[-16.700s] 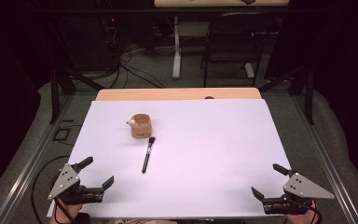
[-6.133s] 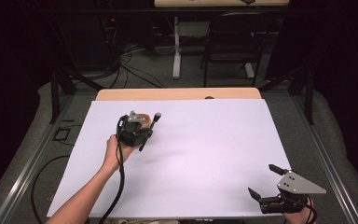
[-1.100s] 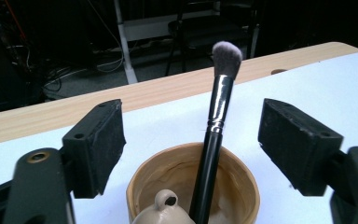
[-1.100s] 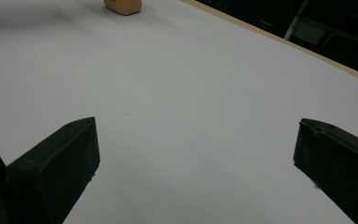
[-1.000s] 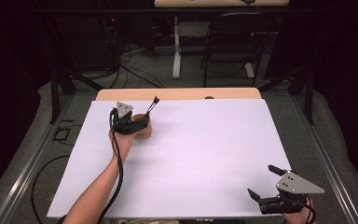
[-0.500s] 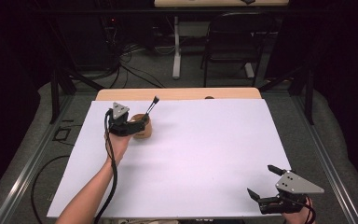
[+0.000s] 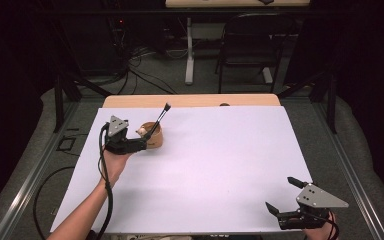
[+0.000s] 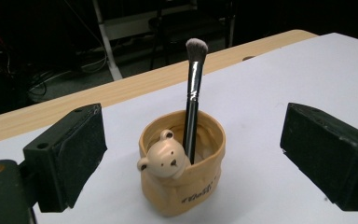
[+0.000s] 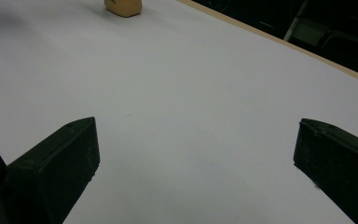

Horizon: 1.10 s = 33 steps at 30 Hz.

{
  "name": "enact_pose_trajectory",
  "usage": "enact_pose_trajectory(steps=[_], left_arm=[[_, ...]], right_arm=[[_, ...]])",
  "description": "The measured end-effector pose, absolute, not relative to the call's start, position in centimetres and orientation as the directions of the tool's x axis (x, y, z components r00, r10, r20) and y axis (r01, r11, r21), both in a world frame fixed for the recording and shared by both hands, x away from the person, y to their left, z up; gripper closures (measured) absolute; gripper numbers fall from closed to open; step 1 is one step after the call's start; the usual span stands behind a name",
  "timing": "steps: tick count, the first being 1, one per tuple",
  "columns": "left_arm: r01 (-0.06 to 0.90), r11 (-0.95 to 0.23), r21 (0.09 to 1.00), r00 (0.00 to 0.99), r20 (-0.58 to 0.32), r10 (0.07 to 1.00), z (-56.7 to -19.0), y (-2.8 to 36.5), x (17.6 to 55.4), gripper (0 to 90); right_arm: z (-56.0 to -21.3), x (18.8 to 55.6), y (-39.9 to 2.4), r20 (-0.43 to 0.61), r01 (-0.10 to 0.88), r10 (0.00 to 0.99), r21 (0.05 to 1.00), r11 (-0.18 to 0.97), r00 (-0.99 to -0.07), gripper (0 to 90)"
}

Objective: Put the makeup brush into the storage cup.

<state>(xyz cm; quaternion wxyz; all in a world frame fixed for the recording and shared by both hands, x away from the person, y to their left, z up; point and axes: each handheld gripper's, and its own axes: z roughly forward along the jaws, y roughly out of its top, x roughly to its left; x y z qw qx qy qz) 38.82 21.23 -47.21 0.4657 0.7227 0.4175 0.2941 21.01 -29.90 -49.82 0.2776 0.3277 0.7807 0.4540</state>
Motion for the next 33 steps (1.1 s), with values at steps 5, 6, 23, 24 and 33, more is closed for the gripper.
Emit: enact_pose_trajectory(steps=[5,6,23,24,33], left_arm=[[0.297,-0.202,0.933,0.486,0.034,0.873,-46.8,22.6,36.4,3.5],[0.297,-0.202,0.933,0.486,0.034,0.873,-46.8,22.6,36.4,3.3],[0.231,-0.157,0.96,0.499,0.022,0.867,-46.4,24.5,30.6,0.4],[0.231,-0.157,0.96,0.499,0.022,0.867,-46.4,24.5,30.6,0.4],[0.19,-0.146,0.971,0.469,0.041,0.882,-47.0,26.3,27.0,0.0]], right_arm=[[-49.7,20.8,-30.0,-0.142,0.254,0.766,0.892,0.373,-0.627,0.0],[-49.7,20.8,-30.0,-0.142,0.254,0.766,0.892,0.373,-0.627,0.0],[-49.7,20.8,-30.0,-0.139,0.251,0.765,0.895,0.369,-0.629,0.0],[-49.7,20.8,-30.0,-0.139,0.251,0.765,0.895,0.369,-0.629,0.0],[-49.7,20.7,-29.9,-0.142,0.247,0.765,0.896,0.369,-0.628,0.0]])
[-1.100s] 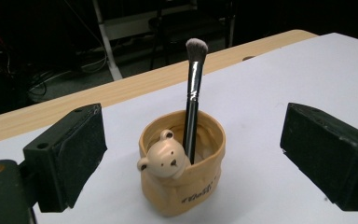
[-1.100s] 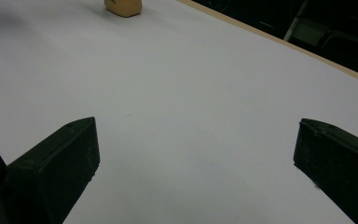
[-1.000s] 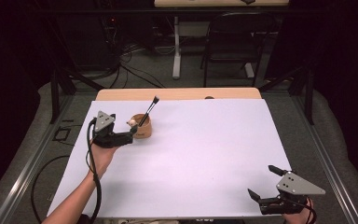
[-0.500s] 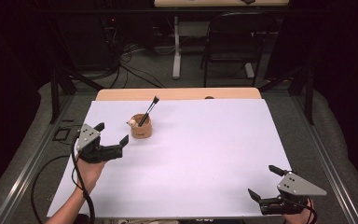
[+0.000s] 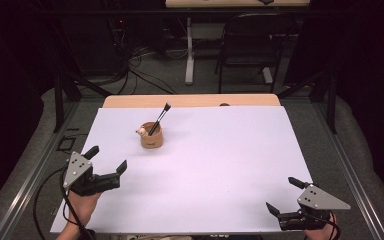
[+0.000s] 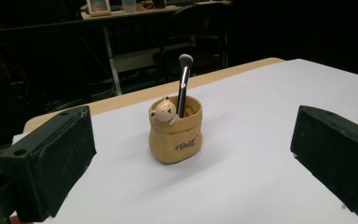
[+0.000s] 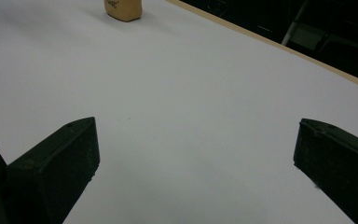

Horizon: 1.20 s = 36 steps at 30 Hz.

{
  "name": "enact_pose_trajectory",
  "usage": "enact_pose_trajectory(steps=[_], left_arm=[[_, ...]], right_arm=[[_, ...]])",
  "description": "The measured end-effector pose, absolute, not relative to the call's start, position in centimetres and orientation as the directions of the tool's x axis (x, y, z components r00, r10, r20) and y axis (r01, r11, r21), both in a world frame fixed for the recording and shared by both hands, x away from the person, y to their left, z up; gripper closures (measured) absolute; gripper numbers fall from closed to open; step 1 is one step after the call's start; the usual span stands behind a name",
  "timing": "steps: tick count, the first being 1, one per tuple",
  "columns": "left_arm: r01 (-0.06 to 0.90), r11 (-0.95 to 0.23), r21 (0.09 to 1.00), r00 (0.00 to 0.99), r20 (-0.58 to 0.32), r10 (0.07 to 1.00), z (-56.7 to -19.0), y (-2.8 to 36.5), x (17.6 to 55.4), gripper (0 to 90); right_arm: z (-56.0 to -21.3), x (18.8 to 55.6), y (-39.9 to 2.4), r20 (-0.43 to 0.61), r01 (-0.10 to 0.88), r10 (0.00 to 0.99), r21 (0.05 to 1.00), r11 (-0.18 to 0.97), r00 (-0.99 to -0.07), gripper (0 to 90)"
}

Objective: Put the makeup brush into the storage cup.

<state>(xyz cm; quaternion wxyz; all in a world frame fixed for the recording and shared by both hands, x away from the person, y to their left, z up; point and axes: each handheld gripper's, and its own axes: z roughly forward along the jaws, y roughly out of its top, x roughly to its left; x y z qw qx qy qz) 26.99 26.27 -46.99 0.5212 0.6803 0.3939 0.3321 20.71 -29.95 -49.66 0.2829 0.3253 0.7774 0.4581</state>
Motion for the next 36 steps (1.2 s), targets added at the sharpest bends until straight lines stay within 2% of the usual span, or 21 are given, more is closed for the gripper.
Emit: enact_pose_trajectory(steps=[14,18,23,36], left_arm=[[0.202,-0.154,0.967,0.482,0.039,0.875,-49.0,27.2,23.9,0.0],[0.179,-0.157,0.971,0.502,0.047,0.863,-49.2,27.6,23.1,0.0],[0.166,-0.185,0.969,0.55,0.065,0.833,-49.8,27.8,22.5,0.0],[0.174,-0.169,0.97,0.561,0.043,0.827,-50.2,28.0,22.5,0.0]], right_arm=[[-49.7,20.6,-29.9,-0.143,0.245,0.764,0.896,0.37,-0.63,0.0],[-49.7,20.6,-29.9,-0.143,0.233,0.763,0.903,0.362,-0.63,0.0],[-49.6,20.5,-29.9,-0.141,0.228,0.761,0.906,0.357,-0.633,0.0],[-49.3,20.2,-30.2,-0.138,0.194,0.767,0.926,0.325,-0.626,0.0]])
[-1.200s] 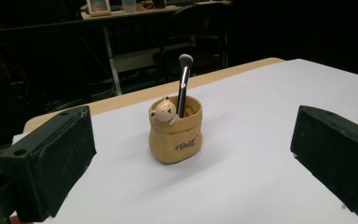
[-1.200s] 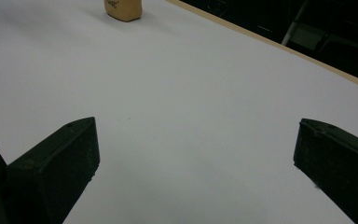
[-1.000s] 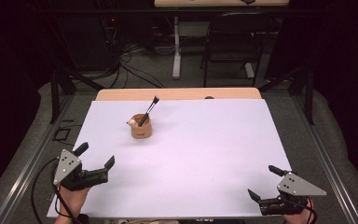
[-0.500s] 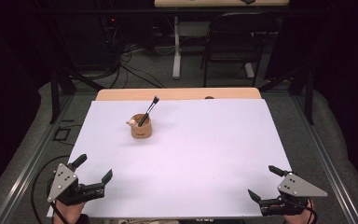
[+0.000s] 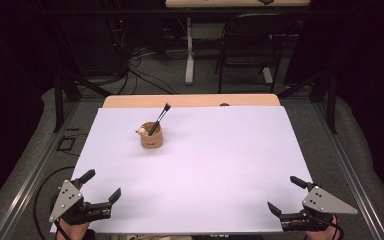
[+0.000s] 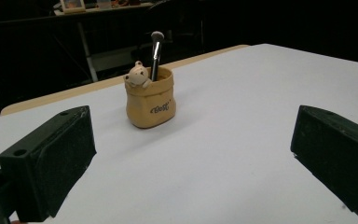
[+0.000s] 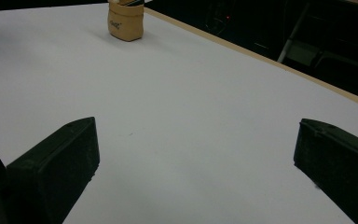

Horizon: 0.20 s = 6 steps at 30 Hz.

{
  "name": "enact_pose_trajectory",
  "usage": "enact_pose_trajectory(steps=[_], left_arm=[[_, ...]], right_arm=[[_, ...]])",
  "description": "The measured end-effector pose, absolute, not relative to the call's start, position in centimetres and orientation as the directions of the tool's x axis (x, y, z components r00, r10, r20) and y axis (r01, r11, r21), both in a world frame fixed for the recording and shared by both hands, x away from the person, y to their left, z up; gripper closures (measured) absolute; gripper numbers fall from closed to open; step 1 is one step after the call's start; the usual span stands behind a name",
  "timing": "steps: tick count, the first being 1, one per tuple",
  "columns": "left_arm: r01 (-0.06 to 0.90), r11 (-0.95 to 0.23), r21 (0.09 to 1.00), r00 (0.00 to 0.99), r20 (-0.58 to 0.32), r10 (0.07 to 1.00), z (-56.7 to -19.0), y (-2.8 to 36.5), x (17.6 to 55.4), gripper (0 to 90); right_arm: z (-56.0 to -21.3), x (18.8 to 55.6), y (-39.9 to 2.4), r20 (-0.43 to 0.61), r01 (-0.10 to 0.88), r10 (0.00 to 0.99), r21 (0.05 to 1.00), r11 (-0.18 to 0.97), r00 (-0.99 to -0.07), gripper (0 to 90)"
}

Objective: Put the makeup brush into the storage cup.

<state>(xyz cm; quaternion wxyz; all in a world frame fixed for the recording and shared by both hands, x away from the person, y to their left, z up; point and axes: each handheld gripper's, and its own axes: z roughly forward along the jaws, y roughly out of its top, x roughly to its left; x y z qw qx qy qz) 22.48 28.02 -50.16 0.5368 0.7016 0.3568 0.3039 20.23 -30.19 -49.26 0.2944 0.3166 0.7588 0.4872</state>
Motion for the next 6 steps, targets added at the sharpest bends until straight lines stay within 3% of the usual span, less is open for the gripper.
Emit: enact_pose_trajectory(steps=[6], left_arm=[[0.201,-0.179,0.963,0.566,0.035,0.824,-50.3,27.96,22.77,0.0]], right_arm=[[-49.34,20.36,-30.2,-0.135,0.2,0.768,0.924,0.326,-0.626,0.0]])
